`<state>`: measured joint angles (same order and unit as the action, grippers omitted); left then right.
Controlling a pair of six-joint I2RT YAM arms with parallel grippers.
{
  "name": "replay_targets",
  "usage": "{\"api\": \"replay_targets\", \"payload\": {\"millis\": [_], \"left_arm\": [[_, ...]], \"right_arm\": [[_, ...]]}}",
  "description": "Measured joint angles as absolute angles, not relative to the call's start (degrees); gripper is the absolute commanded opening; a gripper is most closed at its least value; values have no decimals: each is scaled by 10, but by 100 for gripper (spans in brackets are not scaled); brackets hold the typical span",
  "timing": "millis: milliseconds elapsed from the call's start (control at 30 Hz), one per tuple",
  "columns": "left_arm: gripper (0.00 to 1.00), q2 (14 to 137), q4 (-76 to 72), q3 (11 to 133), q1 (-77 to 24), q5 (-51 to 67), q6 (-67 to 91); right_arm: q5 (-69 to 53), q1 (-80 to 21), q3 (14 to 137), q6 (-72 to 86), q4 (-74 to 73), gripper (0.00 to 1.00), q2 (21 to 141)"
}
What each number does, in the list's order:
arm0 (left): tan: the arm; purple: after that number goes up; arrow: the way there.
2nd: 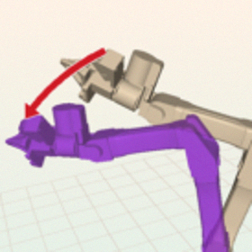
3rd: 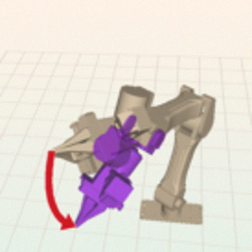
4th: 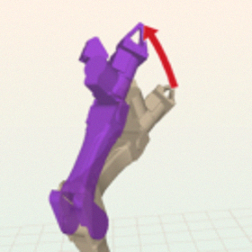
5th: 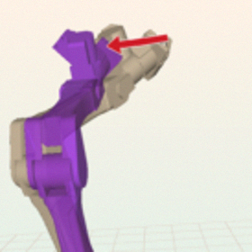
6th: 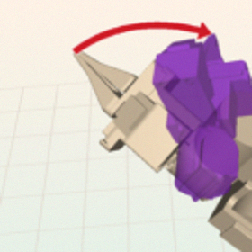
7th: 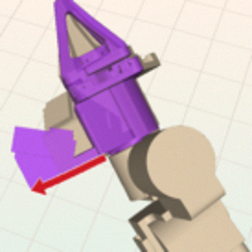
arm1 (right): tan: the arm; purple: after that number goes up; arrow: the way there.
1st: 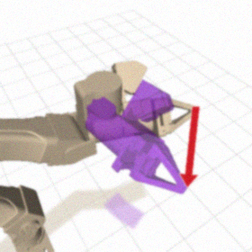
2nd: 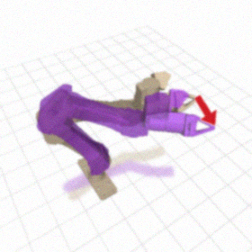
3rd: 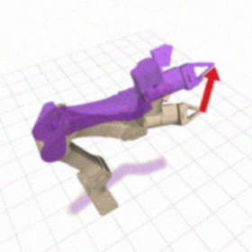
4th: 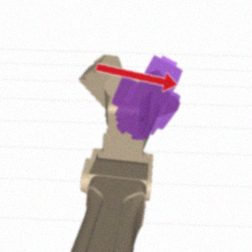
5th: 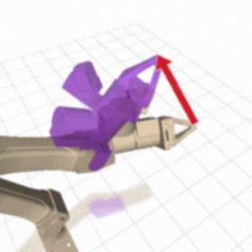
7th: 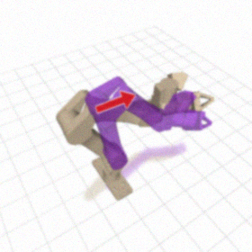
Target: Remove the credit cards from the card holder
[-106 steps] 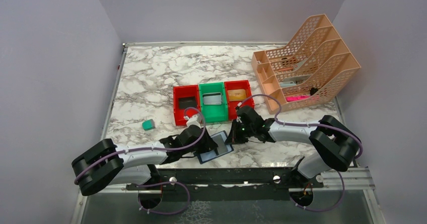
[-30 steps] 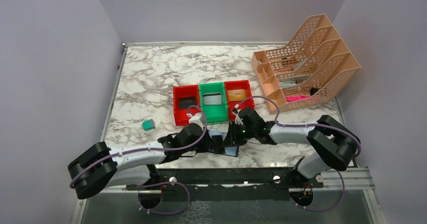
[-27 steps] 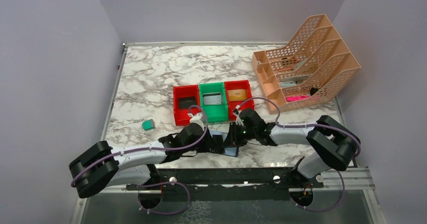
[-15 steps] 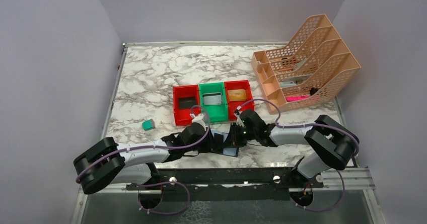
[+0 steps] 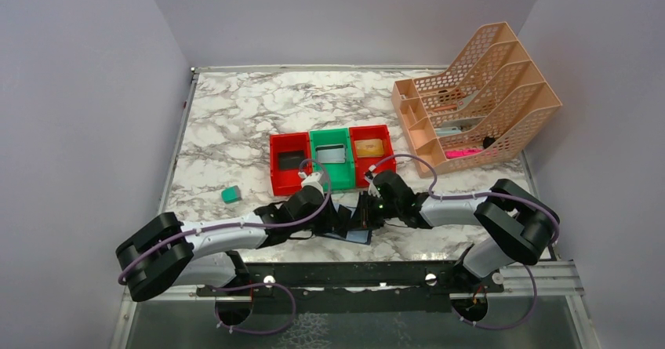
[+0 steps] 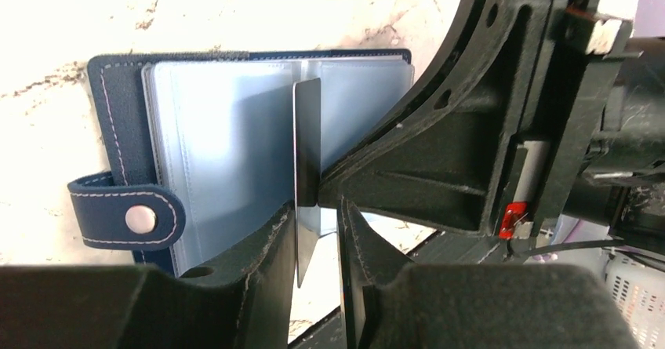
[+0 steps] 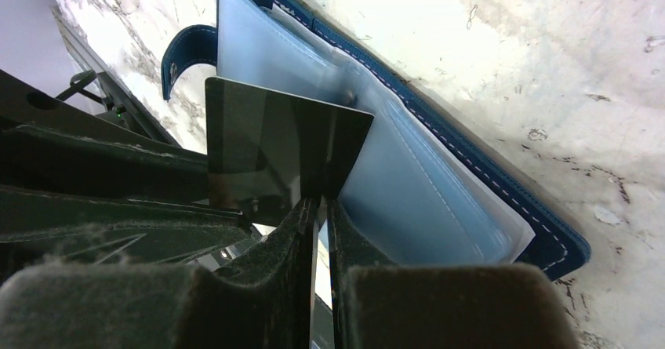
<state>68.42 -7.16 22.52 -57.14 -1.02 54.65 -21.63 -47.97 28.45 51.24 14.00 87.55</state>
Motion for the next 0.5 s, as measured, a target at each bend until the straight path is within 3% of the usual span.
{"api": "replay_targets", "payload": {"millis": [500], "left_arm": [[0,719,-20,278,-571,-30,500]], "right_arm": [[-211,-480,288,512,133,15,875]]}}
